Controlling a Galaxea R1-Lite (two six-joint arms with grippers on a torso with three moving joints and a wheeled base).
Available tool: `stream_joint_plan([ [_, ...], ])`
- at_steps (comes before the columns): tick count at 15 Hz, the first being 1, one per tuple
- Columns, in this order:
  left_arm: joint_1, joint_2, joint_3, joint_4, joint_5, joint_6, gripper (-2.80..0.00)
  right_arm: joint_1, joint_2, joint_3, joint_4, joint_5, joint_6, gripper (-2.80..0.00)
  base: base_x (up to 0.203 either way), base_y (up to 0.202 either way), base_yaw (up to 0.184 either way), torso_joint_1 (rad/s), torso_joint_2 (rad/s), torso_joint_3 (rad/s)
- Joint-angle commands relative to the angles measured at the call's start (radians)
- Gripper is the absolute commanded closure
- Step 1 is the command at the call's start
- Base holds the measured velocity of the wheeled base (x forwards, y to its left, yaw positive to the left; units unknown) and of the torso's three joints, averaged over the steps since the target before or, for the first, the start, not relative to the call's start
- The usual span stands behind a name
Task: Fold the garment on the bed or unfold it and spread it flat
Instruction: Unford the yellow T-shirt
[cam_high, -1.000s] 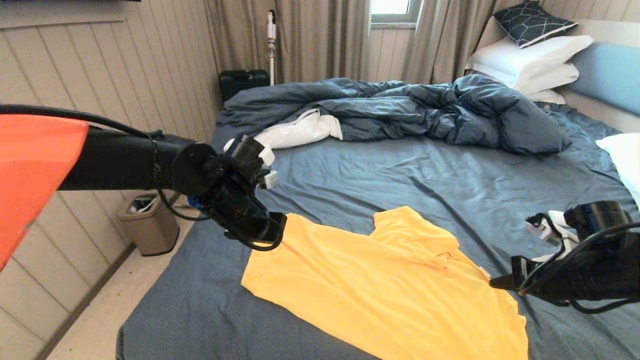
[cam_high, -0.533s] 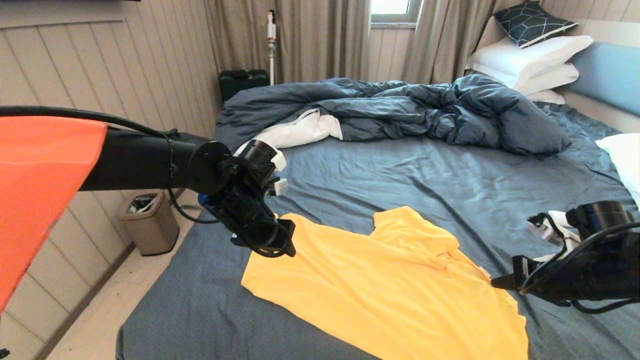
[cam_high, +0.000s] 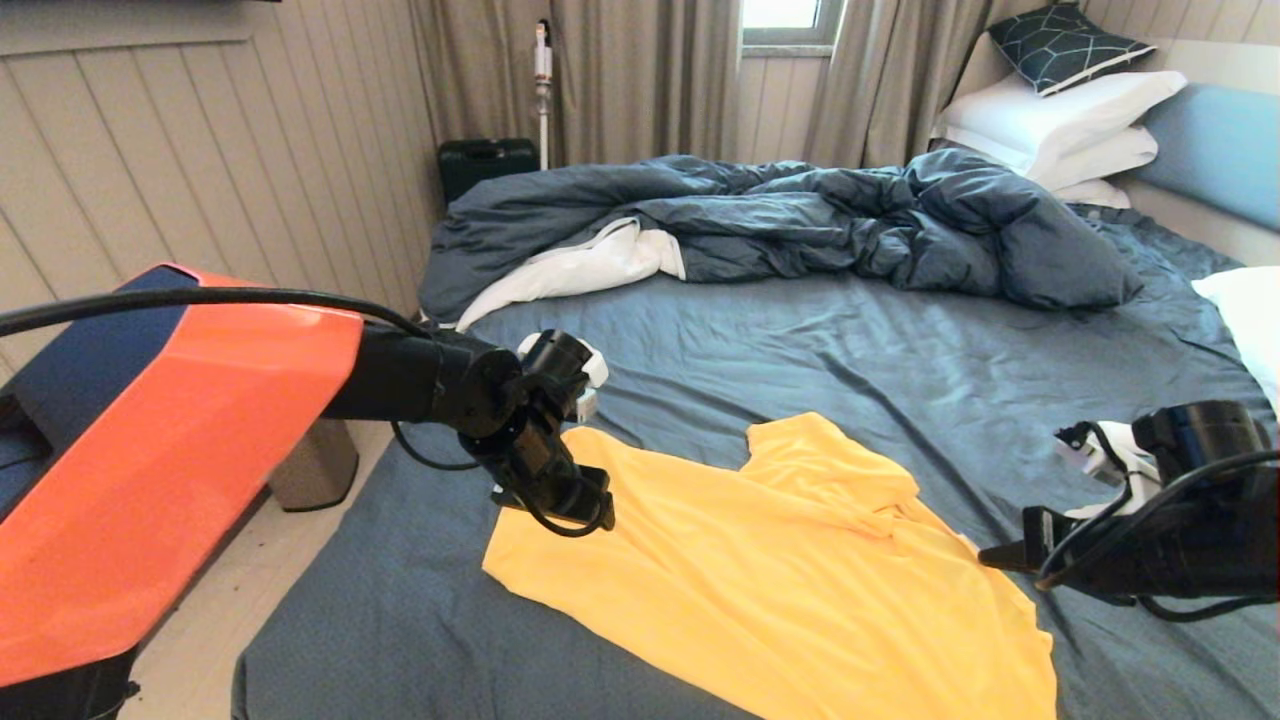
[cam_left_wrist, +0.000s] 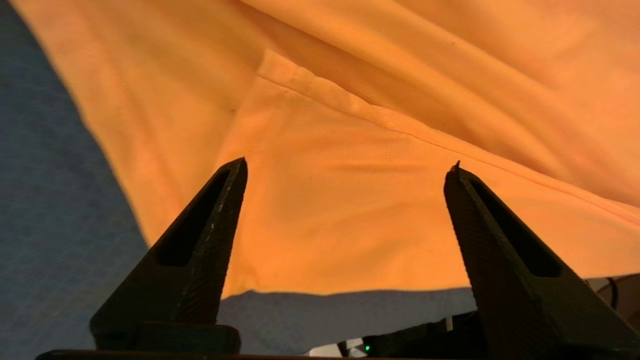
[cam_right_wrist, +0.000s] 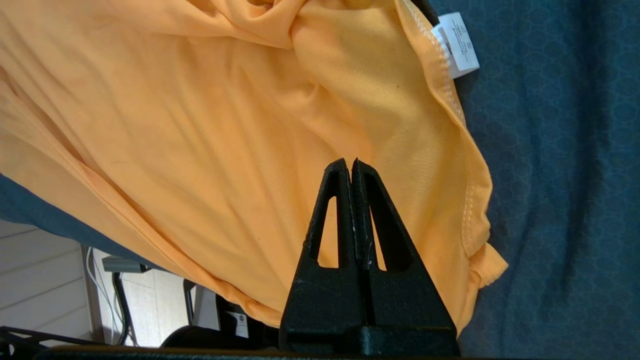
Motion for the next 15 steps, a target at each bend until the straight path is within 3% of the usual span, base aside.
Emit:
stream_joint_plan([
  [1, 0.005, 0.041, -0.006, -0.001, 0.001, -0.002, -2.8, 0.001, 0.002, 0.002, -0.001, 0.003, 0.0, 0.0, 0.0, 0.0, 0.0, 0.0, 0.0, 0.0],
  [6, 0.008, 0.091, -0.043, -0.009, 0.002, -0.003, -2.8, 0.002, 0.017, 0.0, -0.004, 0.001, 0.0, 0.0, 0.0, 0.0, 0.0, 0.0, 0.0, 0.0],
  [7, 0.01, 0.095, -0.046, -0.009, 0.002, -0.003, 0.0, 0.002, 0.019, 0.0, -0.004, 0.001, 0.0, 0.0, 0.0, 0.0, 0.0, 0.0, 0.0, 0.0],
  [15, 0.016, 0.091, -0.028, -0.006, -0.001, -0.009, 0.0, 0.002, 0.02, 0.0, -0.004, 0.001, 0.0, 0.0, 0.0, 0.0, 0.0, 0.0, 0.0, 0.0],
])
